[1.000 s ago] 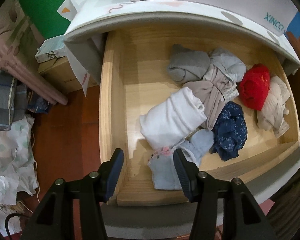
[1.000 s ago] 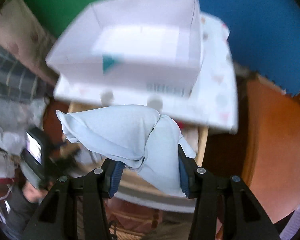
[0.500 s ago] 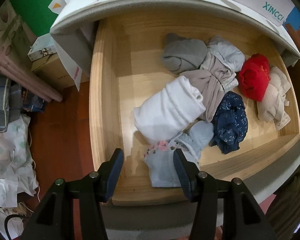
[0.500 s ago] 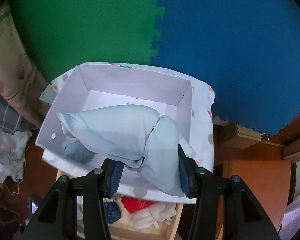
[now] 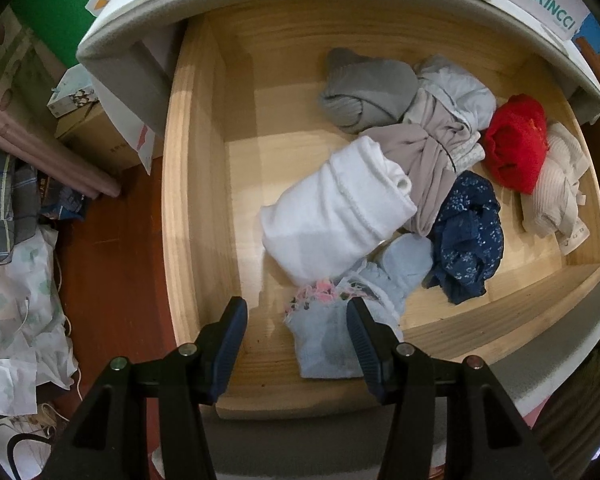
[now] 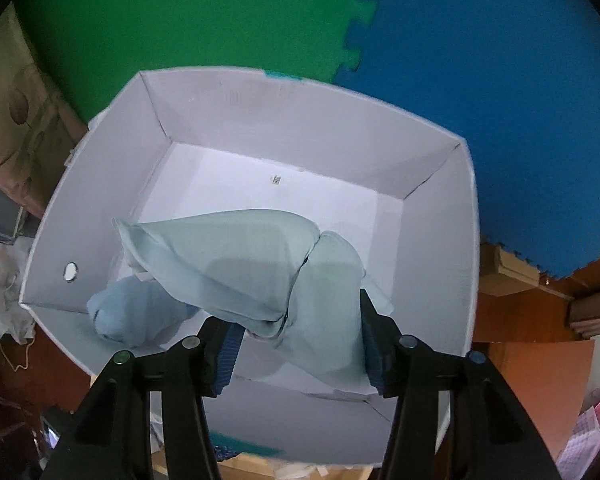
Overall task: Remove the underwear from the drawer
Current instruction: 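Carry the pale blue underwear into the white box and open the right gripper, then move the right gripper back over the drawer toward the beige bra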
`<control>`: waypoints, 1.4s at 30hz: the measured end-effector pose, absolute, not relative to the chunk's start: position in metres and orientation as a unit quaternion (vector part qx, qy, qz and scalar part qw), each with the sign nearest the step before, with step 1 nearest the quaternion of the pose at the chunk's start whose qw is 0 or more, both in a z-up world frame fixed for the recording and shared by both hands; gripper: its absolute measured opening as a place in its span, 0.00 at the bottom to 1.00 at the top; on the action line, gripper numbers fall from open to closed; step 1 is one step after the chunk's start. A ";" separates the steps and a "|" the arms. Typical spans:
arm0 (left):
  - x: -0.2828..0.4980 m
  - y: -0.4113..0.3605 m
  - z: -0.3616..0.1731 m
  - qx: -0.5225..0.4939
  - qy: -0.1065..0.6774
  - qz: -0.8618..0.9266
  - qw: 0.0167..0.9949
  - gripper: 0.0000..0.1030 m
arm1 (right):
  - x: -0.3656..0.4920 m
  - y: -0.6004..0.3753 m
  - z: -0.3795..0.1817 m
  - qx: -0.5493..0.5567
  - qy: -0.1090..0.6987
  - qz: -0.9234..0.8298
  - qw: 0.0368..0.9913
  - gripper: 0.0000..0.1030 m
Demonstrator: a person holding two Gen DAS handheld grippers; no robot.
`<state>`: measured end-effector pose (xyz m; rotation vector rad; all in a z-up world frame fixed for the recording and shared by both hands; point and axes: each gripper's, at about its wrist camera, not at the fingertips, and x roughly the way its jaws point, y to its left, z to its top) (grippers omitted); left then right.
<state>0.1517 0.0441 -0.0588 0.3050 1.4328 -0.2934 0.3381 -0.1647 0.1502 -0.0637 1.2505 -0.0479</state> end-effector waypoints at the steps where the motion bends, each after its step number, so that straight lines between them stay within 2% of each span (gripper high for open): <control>1: 0.152 0.044 -0.059 0.138 0.652 -0.134 0.733 0.52 | 0.340 -0.165 0.145 -0.027 0.588 -0.023 0.808 0.50; 4: 0.153 0.043 -0.060 0.135 0.654 -0.134 0.732 0.52 | 0.342 -0.164 0.133 -0.024 0.601 -0.021 0.798 0.54; 10: 0.158 0.045 -0.065 0.129 0.661 -0.135 0.727 0.52 | 0.341 -0.166 0.124 -0.025 0.613 -0.025 0.789 0.69; 18: 0.161 0.050 -0.066 0.115 0.674 -0.144 0.715 0.52 | 0.321 -0.172 0.162 0.010 0.579 -0.010 0.815 0.70; 23: 0.160 0.058 -0.060 0.109 0.678 -0.145 0.712 0.52 | 0.278 -0.180 0.189 0.031 0.565 0.015 0.824 0.71; 27: 0.158 0.065 -0.058 0.100 0.681 -0.143 0.711 0.52 | 0.232 -0.186 0.189 0.025 0.576 0.028 0.816 0.71; 33: 0.154 0.060 -0.052 0.099 0.682 -0.143 0.711 0.52 | 0.175 -0.199 0.149 0.031 0.617 0.022 0.786 0.76; 39: 0.158 0.066 -0.046 0.112 0.682 -0.137 0.709 0.52 | 0.148 -0.208 0.065 0.064 0.682 -0.002 0.729 0.77; 42: 0.160 0.068 -0.042 0.098 0.686 -0.143 0.707 0.53 | 0.143 -0.214 0.028 0.096 0.706 -0.018 0.702 0.81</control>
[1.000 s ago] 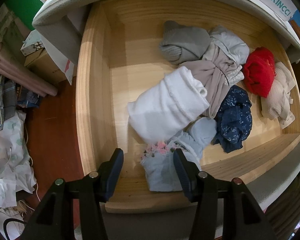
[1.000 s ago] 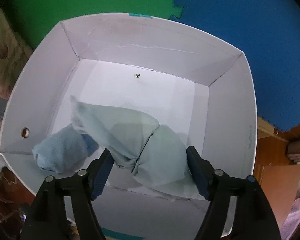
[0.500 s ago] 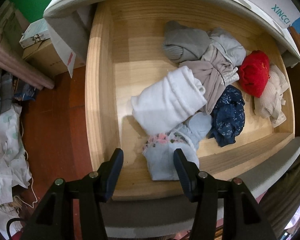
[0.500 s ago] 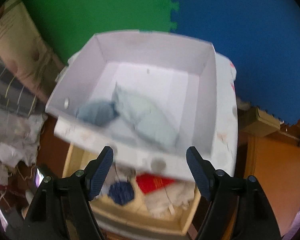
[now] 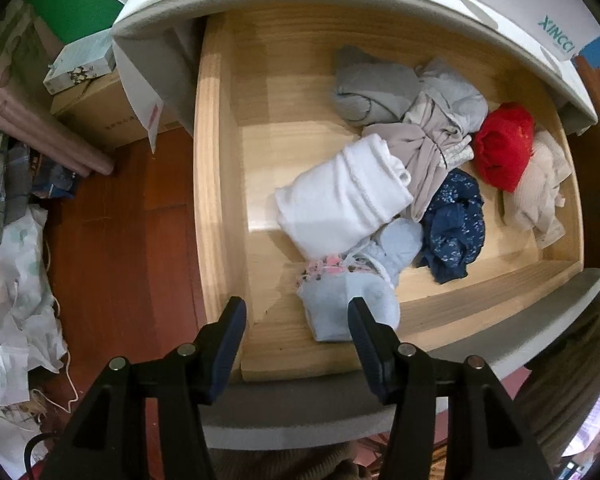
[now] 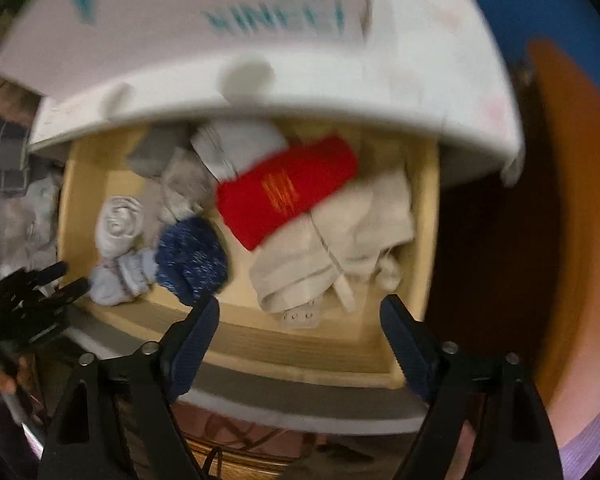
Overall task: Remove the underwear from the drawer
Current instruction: 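Move the right gripper back over the drawer toward the beige bra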
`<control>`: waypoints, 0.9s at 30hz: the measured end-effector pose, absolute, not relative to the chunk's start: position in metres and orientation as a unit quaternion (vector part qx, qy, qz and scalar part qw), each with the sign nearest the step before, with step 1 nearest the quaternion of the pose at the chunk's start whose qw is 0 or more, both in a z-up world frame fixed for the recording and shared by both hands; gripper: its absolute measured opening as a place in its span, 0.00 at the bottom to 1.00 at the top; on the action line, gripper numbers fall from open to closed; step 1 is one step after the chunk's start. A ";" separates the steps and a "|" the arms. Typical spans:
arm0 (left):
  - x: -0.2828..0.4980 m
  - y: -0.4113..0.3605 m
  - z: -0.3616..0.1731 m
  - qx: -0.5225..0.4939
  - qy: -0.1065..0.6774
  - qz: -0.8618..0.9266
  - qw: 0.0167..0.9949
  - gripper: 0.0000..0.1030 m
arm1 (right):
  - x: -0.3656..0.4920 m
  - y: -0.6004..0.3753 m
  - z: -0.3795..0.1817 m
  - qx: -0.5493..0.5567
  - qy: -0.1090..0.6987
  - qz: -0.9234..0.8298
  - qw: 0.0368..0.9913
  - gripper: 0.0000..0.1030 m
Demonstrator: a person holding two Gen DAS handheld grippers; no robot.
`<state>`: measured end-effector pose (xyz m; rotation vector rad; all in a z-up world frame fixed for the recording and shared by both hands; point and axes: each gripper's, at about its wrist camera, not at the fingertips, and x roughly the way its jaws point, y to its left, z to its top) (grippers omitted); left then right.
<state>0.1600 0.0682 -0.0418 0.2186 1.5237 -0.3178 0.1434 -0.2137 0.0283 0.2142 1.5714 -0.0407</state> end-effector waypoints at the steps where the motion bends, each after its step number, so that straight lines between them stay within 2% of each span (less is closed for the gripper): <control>1: 0.160 0.069 -0.041 0.096 0.685 -0.144 0.707 0.54 | 0.144 -0.214 0.017 0.103 0.713 -0.025 0.693 0.83; 11: 0.160 0.060 -0.052 0.092 0.690 -0.148 0.703 0.57 | 0.164 -0.203 -0.041 0.083 0.721 -0.060 0.686 0.85; 14: 0.162 0.059 -0.054 0.088 0.691 -0.149 0.702 0.57 | 0.168 -0.202 -0.049 0.060 0.717 -0.076 0.690 0.91; 19: 0.164 0.057 -0.058 0.089 0.693 -0.149 0.699 0.57 | 0.171 -0.195 -0.062 -0.011 0.711 -0.083 0.698 0.93; 20: 0.163 0.057 -0.059 0.088 0.693 -0.149 0.699 0.57 | 0.171 -0.194 -0.064 -0.021 0.710 -0.083 0.699 0.90; 22: 0.163 0.055 -0.060 0.086 0.695 -0.148 0.698 0.57 | 0.168 -0.195 -0.066 -0.040 0.707 -0.087 0.700 0.75; 27: 0.164 0.050 -0.065 0.086 0.697 -0.146 0.697 0.57 | 0.160 -0.197 -0.064 -0.052 0.706 -0.076 0.702 0.66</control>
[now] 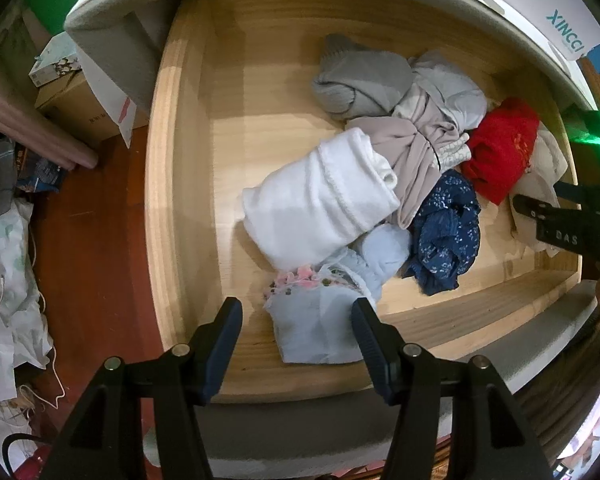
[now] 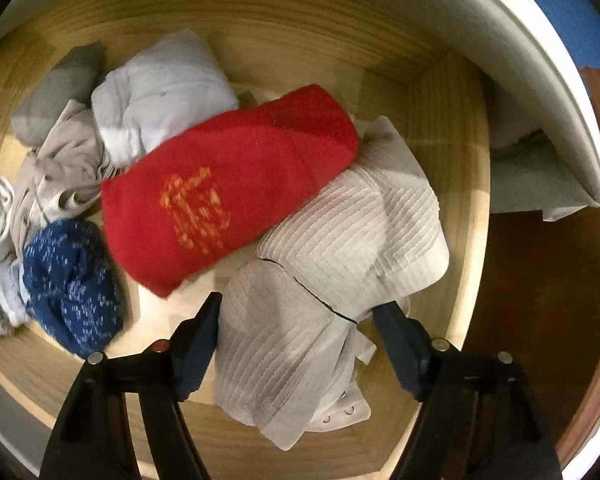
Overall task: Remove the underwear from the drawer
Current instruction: 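Move the right gripper back over the drawer toward the beige bra, then close the right gripper on the beige bra's cup seam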
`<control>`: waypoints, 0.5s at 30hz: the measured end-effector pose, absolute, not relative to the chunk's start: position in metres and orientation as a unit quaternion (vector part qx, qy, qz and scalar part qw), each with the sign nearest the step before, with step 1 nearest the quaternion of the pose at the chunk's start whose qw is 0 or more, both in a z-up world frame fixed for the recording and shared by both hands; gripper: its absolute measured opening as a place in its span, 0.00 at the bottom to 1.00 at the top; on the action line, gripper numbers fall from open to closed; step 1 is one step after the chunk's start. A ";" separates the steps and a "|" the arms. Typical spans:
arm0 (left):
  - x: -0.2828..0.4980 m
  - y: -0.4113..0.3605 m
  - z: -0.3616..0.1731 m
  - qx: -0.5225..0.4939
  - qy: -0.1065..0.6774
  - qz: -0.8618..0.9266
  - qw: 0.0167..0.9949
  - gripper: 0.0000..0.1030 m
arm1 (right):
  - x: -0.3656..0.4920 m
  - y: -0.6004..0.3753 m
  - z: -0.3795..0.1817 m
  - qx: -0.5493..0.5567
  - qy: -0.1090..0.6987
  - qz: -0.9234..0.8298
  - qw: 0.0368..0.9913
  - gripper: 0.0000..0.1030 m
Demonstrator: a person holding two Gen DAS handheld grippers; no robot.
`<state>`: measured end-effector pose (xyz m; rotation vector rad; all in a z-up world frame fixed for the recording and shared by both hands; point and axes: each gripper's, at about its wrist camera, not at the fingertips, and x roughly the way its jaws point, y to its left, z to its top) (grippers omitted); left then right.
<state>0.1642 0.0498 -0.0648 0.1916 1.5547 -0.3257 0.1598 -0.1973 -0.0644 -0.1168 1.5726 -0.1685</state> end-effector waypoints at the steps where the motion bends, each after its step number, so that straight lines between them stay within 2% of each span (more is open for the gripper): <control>1: 0.164 0.048 -0.065 0.087 0.697 -0.146 0.696 0.57 | 0.155 -0.197 -0.064 -0.054 0.707 -0.073 0.702 0.65; 8: 0.161 0.039 -0.070 0.082 0.702 -0.149 0.692 0.57 | 0.126 -0.207 -0.060 -0.015 0.721 -0.037 0.692 0.59; 15: 0.160 0.026 -0.082 0.083 0.711 -0.151 0.682 0.57 | 0.106 -0.219 -0.054 0.013 0.729 -0.001 0.685 0.57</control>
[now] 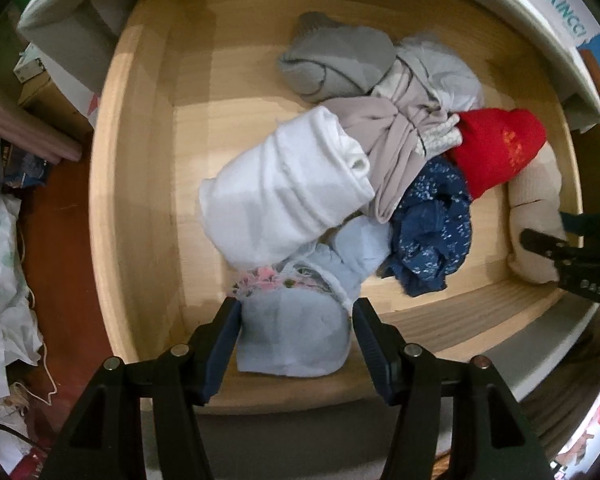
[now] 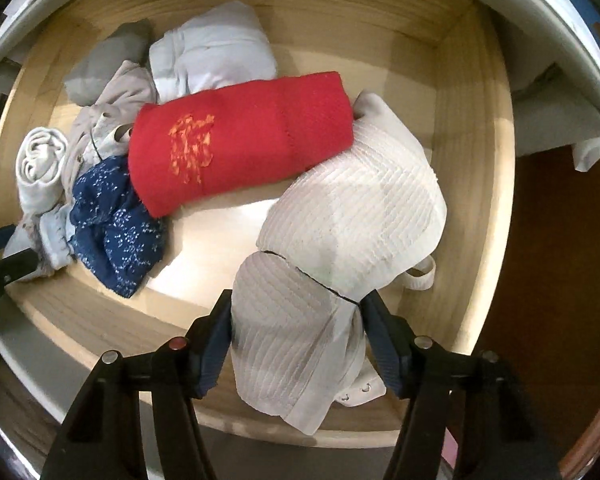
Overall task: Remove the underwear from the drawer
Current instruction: 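Close the right gripper on the beige bra's cup seam, then grasp the pale blue pink-trimmed underwear with the left gripper and lift while the right gripper holds the bra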
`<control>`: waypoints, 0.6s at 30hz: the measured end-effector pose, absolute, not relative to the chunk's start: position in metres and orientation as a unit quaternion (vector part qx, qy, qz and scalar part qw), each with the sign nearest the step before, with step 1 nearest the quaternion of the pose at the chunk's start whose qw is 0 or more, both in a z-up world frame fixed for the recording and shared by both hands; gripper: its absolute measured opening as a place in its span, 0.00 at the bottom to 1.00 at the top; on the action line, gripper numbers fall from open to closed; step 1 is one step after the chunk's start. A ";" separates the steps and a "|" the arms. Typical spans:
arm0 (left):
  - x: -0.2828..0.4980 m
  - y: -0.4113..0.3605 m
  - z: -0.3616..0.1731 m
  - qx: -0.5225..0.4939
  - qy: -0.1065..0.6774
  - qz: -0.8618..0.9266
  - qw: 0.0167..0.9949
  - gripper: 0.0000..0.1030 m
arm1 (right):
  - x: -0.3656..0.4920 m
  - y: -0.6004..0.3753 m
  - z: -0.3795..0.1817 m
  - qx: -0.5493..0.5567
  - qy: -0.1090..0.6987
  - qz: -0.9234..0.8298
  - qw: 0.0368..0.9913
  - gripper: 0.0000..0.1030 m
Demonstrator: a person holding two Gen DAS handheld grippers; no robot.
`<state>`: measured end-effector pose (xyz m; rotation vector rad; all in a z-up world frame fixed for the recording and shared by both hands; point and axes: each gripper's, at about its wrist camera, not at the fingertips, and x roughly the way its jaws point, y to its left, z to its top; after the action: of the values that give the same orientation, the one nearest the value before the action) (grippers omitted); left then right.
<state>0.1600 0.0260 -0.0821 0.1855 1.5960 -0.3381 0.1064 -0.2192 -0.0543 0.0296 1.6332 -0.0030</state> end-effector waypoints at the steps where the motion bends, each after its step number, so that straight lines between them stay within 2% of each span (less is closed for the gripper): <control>1: 0.160 0.025 -0.086 0.084 0.714 -0.149 0.679 0.57 | 0.106 -0.222 -0.055 0.015 0.730 0.001 0.684 0.57; 10: 0.164 0.025 -0.104 0.071 0.735 -0.124 0.662 0.57 | 0.116 -0.213 -0.062 -0.001 0.723 -0.003 0.691 0.58; 12: 0.164 0.027 -0.105 0.069 0.736 -0.124 0.662 0.47 | 0.115 -0.206 -0.060 -0.001 0.722 -0.004 0.692 0.58; 18: 0.158 0.014 -0.102 0.093 0.724 -0.128 0.671 0.29 | 0.109 -0.198 -0.065 0.000 0.717 -0.011 0.697 0.59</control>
<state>0.1580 0.0136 -0.1024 0.2101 1.6312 -0.2878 0.1090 -0.1980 -0.0649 0.0005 1.5992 -0.0239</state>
